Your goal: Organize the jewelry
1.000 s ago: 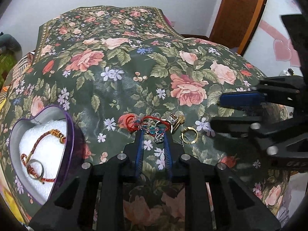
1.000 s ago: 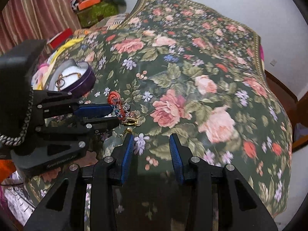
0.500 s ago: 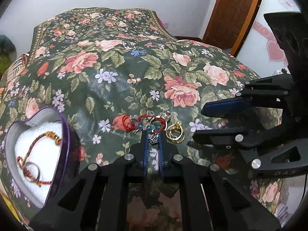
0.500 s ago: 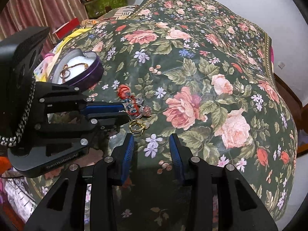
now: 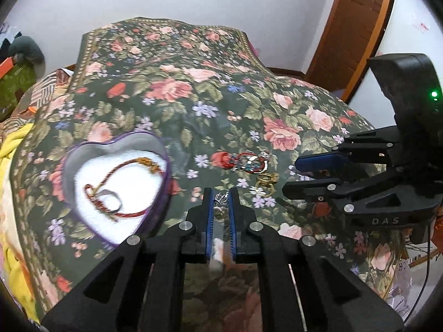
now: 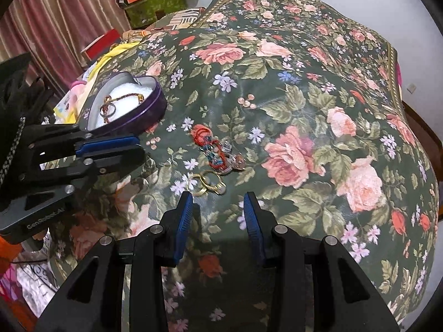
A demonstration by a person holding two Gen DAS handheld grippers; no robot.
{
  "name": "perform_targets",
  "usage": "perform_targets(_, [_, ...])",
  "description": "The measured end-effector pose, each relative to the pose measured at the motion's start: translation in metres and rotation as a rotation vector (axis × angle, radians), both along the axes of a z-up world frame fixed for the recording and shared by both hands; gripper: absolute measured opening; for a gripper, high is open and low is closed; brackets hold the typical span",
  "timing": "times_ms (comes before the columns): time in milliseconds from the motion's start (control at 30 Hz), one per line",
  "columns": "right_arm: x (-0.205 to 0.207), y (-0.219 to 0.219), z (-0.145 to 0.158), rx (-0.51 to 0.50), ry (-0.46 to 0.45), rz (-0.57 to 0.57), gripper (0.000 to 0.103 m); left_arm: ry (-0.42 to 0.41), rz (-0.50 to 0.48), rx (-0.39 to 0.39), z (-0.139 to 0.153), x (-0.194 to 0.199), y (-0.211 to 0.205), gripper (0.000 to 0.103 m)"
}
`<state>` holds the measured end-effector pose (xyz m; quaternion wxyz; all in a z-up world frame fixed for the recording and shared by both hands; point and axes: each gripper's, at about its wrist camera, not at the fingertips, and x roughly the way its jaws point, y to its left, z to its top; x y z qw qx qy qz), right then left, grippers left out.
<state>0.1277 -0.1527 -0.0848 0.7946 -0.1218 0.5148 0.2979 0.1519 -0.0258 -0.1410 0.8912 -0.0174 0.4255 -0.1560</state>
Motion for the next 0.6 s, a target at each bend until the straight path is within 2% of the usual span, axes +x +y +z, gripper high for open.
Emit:
perform_targets(467, [-0.006,0.021,-0.012,-0.01,0.061,0.048,0.035,0.025,0.029,-0.042,-0.013,-0.005,0.021,0.009])
perform_targets(600, [-0.004,0.024,-0.015,-0.007,0.054,0.04,0.035,0.031,0.03,-0.049,-0.016,-0.004,0.022,0.009])
